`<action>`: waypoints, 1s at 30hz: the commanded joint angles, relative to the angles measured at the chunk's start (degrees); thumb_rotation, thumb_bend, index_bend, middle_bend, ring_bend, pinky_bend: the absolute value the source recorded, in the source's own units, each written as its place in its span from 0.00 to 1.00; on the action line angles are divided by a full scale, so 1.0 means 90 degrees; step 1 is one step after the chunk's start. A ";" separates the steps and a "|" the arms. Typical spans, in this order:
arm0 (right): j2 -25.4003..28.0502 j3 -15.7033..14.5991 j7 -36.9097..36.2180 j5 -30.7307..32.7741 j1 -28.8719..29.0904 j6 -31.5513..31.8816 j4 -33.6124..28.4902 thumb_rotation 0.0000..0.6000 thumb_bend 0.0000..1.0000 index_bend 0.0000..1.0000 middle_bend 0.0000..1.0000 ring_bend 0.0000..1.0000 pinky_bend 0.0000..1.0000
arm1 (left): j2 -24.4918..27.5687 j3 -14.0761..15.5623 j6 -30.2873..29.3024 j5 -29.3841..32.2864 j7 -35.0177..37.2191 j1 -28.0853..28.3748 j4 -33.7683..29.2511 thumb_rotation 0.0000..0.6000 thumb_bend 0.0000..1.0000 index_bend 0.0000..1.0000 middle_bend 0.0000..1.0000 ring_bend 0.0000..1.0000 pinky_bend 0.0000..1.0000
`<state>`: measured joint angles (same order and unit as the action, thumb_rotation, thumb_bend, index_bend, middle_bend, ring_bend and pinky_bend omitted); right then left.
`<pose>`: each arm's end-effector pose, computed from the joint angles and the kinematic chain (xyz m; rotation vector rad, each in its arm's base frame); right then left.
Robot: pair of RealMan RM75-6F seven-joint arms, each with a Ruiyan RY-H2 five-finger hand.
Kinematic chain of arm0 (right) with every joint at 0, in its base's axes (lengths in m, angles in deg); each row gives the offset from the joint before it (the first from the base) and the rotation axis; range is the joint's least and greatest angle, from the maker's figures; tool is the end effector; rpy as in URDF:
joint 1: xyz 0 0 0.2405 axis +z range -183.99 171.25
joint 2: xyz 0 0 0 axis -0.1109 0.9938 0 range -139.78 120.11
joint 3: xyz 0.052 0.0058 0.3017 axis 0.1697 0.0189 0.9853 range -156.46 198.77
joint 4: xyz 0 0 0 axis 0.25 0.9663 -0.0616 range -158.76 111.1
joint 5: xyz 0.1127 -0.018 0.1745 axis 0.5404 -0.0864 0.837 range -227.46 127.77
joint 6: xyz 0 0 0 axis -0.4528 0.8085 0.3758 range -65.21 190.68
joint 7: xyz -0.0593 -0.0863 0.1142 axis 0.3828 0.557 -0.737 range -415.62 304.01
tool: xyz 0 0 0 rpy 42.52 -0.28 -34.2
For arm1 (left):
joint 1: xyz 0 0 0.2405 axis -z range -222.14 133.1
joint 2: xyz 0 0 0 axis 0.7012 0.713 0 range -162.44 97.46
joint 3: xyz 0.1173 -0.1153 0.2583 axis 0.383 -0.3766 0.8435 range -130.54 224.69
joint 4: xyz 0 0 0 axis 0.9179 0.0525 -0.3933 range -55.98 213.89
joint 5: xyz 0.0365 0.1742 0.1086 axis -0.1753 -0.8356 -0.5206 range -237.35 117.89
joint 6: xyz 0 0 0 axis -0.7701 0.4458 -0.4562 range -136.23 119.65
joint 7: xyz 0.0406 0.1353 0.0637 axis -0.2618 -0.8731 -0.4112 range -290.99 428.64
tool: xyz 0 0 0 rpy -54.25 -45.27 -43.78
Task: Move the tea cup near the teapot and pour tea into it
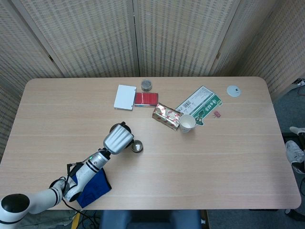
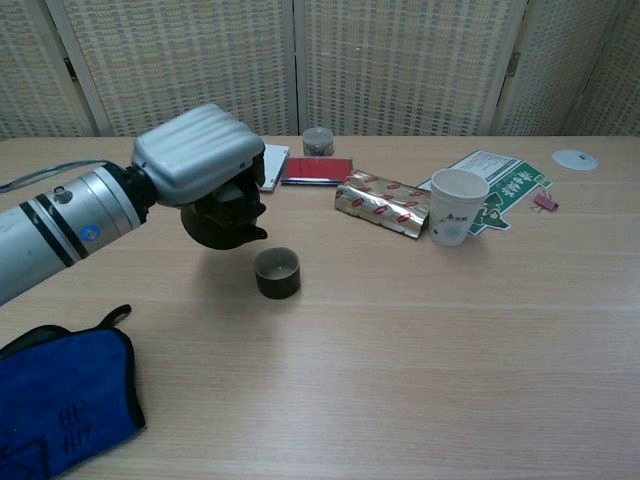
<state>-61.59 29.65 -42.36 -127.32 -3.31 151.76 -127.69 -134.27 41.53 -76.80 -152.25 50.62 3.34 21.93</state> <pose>-0.3328 -0.1990 0.2710 1.2459 -0.6829 0.7281 -0.1411 0.4021 -0.0570 -1.9847 -0.1481 -1.0781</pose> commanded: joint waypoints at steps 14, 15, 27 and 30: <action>0.0016 0.0002 -0.0042 0.0002 -0.0048 0.0050 0.0018 1.00 0.23 0.29 0.30 0.20 0.27 | -0.0039 0.0050 0.0002 -0.0058 -0.0158 0.0026 -0.0066 0.95 0.39 1.00 1.00 0.96 0.56; 0.0015 0.0001 -0.0042 0.0005 -0.0049 0.0049 0.0018 1.00 0.23 0.29 0.30 0.20 0.27 | -0.0041 0.0052 0.0005 -0.0058 -0.0154 0.0027 -0.0067 0.96 0.39 1.00 1.00 0.96 0.56; 0.0020 0.0003 -0.0047 0.0006 -0.0073 0.0071 0.0016 1.00 0.23 0.29 0.30 0.20 0.27 | -0.0073 0.0090 0.0018 -0.0078 -0.0157 0.0023 -0.0030 0.99 0.39 1.00 1.00 0.96 0.56; 0.0021 0.0003 -0.0043 0.0003 -0.0075 0.0073 0.0010 1.00 0.23 0.29 0.30 0.20 0.27 | -0.0080 0.0093 0.0018 -0.0082 -0.0151 0.0026 -0.0019 1.00 0.39 1.00 1.00 0.96 0.56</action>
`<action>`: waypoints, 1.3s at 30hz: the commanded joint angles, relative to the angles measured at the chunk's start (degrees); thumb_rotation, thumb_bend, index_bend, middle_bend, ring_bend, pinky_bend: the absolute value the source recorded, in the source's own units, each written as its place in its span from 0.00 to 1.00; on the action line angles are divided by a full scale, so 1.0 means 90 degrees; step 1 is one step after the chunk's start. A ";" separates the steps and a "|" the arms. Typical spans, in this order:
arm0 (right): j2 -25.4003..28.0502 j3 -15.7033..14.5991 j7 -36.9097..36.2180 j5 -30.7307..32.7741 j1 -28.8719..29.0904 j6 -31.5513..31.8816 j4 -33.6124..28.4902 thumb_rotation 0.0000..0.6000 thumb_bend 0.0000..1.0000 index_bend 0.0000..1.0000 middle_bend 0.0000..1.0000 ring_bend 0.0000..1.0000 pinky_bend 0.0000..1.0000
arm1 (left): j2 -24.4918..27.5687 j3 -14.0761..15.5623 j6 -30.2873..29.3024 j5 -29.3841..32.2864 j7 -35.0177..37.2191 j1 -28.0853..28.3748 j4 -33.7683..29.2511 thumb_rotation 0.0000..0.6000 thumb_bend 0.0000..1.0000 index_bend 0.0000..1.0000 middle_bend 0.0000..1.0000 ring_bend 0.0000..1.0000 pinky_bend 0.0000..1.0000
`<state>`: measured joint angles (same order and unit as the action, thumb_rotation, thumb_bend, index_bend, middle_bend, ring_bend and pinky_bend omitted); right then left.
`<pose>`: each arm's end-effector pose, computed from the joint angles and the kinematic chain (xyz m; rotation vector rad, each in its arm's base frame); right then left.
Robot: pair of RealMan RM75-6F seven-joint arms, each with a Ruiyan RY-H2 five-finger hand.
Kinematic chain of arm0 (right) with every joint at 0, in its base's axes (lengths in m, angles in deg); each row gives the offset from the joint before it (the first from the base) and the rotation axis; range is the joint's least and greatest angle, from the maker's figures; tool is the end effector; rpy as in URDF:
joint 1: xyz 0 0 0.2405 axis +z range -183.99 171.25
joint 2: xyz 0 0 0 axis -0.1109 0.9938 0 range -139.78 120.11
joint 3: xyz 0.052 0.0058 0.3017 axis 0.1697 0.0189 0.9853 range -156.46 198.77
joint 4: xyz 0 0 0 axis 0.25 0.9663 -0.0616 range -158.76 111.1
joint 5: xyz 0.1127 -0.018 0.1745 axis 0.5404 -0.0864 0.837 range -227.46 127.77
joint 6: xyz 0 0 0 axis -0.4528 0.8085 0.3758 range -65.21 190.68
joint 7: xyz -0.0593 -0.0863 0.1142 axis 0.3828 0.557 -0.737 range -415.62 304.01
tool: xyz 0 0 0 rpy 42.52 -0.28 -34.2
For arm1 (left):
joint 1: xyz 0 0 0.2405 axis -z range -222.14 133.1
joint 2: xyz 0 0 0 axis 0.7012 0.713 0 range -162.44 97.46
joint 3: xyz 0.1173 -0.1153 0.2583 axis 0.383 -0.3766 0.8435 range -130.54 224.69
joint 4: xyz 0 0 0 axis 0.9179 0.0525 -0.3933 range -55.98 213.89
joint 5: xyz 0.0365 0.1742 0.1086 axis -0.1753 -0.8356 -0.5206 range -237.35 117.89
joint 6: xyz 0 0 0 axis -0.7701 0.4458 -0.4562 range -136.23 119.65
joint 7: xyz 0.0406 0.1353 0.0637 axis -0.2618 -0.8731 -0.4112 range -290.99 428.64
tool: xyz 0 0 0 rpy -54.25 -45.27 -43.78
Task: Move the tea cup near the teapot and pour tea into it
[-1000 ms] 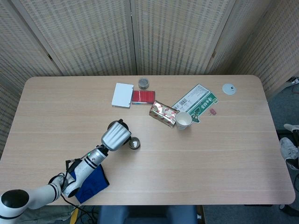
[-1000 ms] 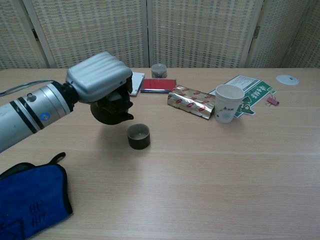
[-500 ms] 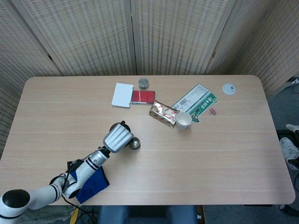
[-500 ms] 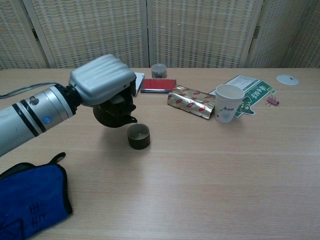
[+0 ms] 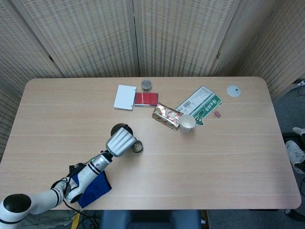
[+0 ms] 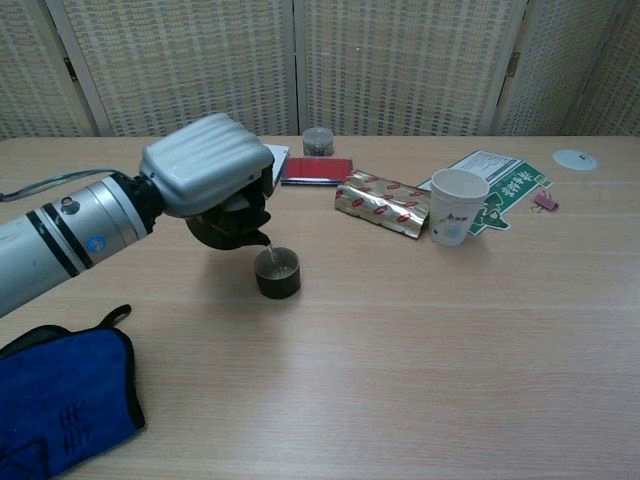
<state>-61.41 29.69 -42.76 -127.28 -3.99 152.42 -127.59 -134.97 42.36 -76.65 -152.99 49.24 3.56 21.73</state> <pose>-0.3347 -0.1949 0.2740 1.2318 -0.6817 0.7263 -0.1374 0.3956 -0.0654 -2.0117 -0.1167 -1.0718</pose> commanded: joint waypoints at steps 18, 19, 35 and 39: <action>0.0002 0.0005 0.0013 0.0003 -0.0013 0.0007 -0.0005 1.00 0.23 0.29 0.30 0.20 0.27 | -0.0034 0.0005 0.0014 0.0003 0.0034 0.0008 0.0099 1.00 0.39 1.00 1.00 0.96 0.56; 0.0003 0.0004 0.0012 0.0003 -0.0015 0.0008 -0.0003 1.00 0.23 0.29 0.30 0.20 0.27 | -0.0036 0.0005 0.0015 0.0004 0.0036 0.0009 0.0101 1.00 0.39 1.00 1.00 0.96 0.56; -0.0006 0.0007 -0.0041 0.0004 -0.0031 0.0012 0.0029 1.00 0.23 0.29 0.30 0.20 0.27 | -0.0043 -0.0015 0.0019 0.0017 -0.0008 0.0024 0.0098 1.00 0.39 1.00 1.00 0.96 0.56; -0.0007 0.0008 -0.0040 0.0003 -0.0027 0.0004 0.0035 1.00 0.23 0.29 0.30 0.20 0.27 | -0.0043 -0.0013 0.0027 0.0026 -0.0021 0.0020 0.0108 1.00 0.39 1.00 1.00 0.96 0.56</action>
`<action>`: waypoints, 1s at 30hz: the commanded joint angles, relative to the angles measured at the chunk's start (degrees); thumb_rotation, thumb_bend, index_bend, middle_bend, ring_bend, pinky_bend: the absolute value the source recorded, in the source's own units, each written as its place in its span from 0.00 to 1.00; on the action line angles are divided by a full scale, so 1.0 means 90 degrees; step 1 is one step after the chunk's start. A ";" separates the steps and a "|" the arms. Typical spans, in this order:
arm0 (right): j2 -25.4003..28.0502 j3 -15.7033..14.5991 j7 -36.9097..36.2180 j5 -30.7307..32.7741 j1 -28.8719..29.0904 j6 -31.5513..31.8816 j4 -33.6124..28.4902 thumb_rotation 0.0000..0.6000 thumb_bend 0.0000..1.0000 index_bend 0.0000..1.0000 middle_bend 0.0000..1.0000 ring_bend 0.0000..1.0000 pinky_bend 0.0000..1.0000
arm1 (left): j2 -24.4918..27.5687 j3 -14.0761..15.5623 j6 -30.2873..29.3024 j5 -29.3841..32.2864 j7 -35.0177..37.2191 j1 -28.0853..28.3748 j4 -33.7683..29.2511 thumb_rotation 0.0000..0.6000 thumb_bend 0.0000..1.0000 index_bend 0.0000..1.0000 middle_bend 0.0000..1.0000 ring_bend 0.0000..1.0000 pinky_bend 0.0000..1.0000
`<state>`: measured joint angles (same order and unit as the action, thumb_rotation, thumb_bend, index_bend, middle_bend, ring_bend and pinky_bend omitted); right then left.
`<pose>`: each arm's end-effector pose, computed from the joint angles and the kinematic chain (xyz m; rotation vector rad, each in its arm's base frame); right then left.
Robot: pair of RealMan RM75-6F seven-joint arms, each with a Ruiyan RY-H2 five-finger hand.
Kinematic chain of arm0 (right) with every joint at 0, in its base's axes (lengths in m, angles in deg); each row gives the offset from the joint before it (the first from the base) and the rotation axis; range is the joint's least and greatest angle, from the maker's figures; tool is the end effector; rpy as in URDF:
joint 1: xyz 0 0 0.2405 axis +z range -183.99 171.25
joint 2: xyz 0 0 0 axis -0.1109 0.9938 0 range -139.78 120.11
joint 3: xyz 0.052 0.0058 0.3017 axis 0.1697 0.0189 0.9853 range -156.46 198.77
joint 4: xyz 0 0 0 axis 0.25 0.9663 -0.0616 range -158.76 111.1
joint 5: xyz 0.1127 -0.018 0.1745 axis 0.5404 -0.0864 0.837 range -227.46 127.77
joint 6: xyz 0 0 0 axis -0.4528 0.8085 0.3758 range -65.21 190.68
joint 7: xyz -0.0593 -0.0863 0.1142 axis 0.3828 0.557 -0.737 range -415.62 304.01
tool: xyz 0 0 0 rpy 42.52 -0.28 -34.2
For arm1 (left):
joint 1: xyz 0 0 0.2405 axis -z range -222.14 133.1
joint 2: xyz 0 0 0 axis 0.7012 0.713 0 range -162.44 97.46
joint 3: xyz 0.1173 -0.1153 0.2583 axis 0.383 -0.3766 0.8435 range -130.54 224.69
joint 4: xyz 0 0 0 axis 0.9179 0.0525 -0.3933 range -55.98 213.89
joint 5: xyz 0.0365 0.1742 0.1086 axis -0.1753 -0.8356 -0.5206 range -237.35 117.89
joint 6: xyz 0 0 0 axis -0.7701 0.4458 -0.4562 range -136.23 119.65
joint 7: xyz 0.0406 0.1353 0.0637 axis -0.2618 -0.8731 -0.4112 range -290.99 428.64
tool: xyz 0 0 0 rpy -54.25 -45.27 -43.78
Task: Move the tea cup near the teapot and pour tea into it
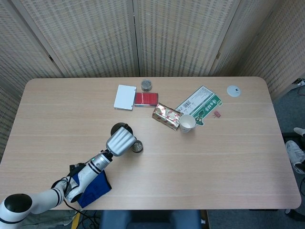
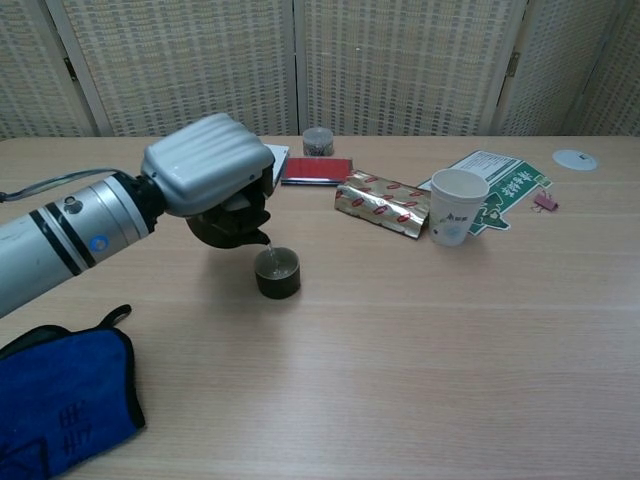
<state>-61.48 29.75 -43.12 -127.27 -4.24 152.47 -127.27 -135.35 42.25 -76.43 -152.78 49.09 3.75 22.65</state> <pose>-0.3364 -0.1937 0.2746 1.2275 -0.6837 0.7258 -0.1379 0.3981 -0.0666 -2.0083 -0.1102 -1.0606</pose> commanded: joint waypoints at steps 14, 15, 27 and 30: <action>0.0008 0.0014 0.0032 0.0011 -0.0002 0.0013 -0.0017 1.00 0.23 0.29 0.30 0.20 0.27 | -0.0032 -0.0015 0.0014 0.0043 0.0067 -0.0005 0.0023 1.00 0.39 1.00 1.00 0.96 0.56; 0.0008 0.0015 0.0032 0.0013 -0.0003 0.0014 -0.0016 1.00 0.23 0.29 0.30 0.20 0.27 | -0.0032 -0.0020 0.0019 0.0052 0.0091 -0.0006 0.0016 1.00 0.39 1.00 1.00 0.96 0.56; -0.0020 0.0027 0.0062 0.0043 0.0000 0.0015 0.0003 1.00 0.23 0.29 0.30 0.20 0.27 | -0.0078 -0.0262 -0.0055 0.0273 0.0751 -0.0003 0.0042 1.00 0.39 1.00 1.00 0.96 0.56; -0.0024 0.0032 0.0063 0.0053 0.0000 0.0016 0.0005 1.00 0.23 0.29 0.30 0.20 0.27 | -0.0044 -0.0384 0.0015 0.0460 0.1039 -0.0023 -0.0072 0.99 0.39 1.00 1.00 0.96 0.56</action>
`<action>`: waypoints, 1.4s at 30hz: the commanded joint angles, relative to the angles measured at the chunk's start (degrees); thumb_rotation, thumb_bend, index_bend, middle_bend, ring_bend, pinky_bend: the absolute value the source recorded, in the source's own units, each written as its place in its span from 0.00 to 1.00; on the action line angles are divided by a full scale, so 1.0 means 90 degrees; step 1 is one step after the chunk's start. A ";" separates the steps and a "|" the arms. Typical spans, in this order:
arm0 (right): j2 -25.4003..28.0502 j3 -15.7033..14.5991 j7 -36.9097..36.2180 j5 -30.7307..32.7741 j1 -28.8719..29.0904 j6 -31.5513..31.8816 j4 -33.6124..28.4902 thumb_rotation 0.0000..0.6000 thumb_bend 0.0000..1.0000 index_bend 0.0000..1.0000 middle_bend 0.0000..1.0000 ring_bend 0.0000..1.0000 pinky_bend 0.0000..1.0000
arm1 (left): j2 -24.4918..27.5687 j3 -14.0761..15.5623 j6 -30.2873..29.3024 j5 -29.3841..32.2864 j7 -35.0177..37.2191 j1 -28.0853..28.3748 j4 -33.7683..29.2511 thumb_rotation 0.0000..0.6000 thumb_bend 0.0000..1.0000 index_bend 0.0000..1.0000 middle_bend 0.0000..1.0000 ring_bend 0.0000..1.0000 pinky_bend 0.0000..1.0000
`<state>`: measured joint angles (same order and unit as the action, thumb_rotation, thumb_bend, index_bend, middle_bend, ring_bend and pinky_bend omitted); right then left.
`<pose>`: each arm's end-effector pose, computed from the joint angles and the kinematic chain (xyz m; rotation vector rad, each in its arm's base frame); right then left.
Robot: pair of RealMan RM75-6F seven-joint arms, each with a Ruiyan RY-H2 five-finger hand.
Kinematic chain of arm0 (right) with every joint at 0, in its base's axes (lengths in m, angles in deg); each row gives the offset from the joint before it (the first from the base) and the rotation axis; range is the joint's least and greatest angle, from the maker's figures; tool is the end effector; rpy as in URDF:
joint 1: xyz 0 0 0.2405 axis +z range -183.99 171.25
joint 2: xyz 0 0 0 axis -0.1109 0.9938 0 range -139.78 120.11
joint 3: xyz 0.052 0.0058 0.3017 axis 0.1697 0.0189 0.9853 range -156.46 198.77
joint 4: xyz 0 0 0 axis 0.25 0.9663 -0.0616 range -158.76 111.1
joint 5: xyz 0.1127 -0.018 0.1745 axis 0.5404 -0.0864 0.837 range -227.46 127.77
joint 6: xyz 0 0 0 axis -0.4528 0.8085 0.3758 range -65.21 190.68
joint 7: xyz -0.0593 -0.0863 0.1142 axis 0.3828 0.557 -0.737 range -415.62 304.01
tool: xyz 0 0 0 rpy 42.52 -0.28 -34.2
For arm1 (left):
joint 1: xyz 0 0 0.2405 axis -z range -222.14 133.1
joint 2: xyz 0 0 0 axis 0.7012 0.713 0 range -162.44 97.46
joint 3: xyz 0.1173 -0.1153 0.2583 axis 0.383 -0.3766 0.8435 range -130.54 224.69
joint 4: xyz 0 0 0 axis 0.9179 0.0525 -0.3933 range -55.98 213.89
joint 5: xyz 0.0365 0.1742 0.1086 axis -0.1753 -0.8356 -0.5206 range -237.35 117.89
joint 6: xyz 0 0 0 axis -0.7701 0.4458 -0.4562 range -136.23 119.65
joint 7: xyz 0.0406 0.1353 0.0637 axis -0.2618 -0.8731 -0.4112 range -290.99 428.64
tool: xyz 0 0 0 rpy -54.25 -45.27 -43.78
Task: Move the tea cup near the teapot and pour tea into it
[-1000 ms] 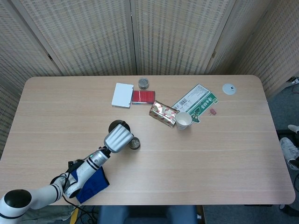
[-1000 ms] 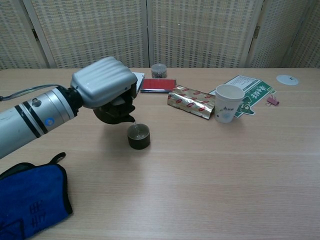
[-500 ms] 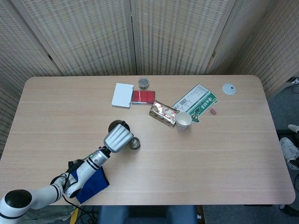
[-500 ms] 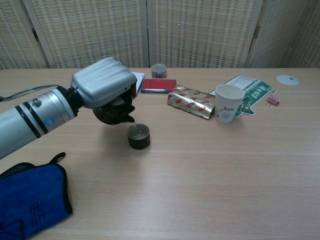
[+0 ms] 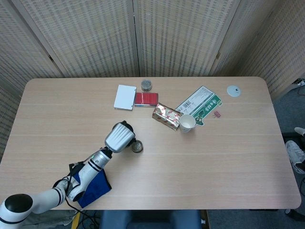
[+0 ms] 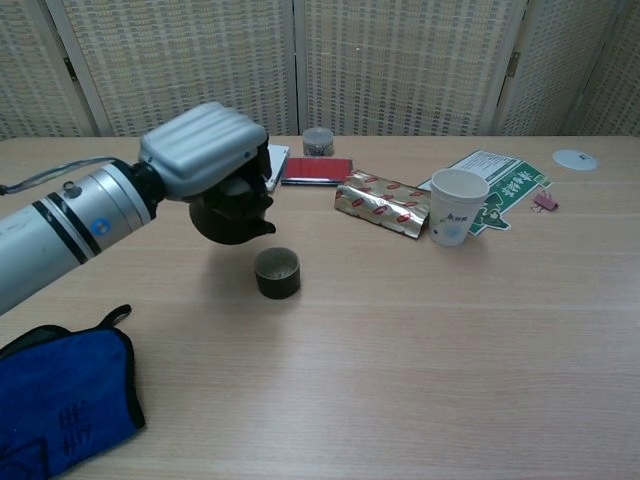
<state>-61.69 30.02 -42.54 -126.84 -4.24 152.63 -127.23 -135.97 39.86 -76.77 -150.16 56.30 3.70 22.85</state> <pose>-0.3369 -0.1943 0.2749 1.2194 -0.6779 0.7200 -0.1352 0.4075 -0.0607 -1.9481 -0.2959 -1.1592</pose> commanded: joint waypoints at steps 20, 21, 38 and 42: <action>-0.0034 0.0007 0.0018 0.0014 0.0061 -0.0097 -0.0011 1.00 0.23 0.29 0.30 0.20 0.27 | 0.0832 -0.0939 0.0901 0.1892 0.2234 -0.0514 -0.1316 0.71 0.38 1.00 1.00 0.95 0.56; -0.0037 0.0009 0.0027 0.0016 0.0067 -0.0101 -0.0016 1.00 0.23 0.29 0.30 0.20 0.27 | 0.0861 -0.0942 0.0919 0.1940 0.2271 -0.0547 -0.1299 0.67 0.38 1.00 1.00 0.95 0.56; -0.0107 0.0006 0.0135 0.0000 0.0169 -0.0211 -0.0064 1.00 0.23 0.29 0.30 0.20 0.27 | 0.1009 -0.0672 0.0992 0.1905 0.2324 -0.0782 -0.0724 0.34 0.25 1.00 1.00 0.95 0.56; -0.0130 -0.0001 0.0141 -0.0002 0.0187 -0.0237 -0.0049 1.00 0.23 0.29 0.30 0.20 0.27 | 0.0989 -0.0496 0.0940 0.1695 0.2274 -0.0813 -0.0487 0.25 0.22 1.00 1.00 0.94 0.56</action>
<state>-62.86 30.02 -41.28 -126.85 -2.56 150.49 -127.68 -126.95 34.84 -68.06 -134.29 76.98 -3.47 17.79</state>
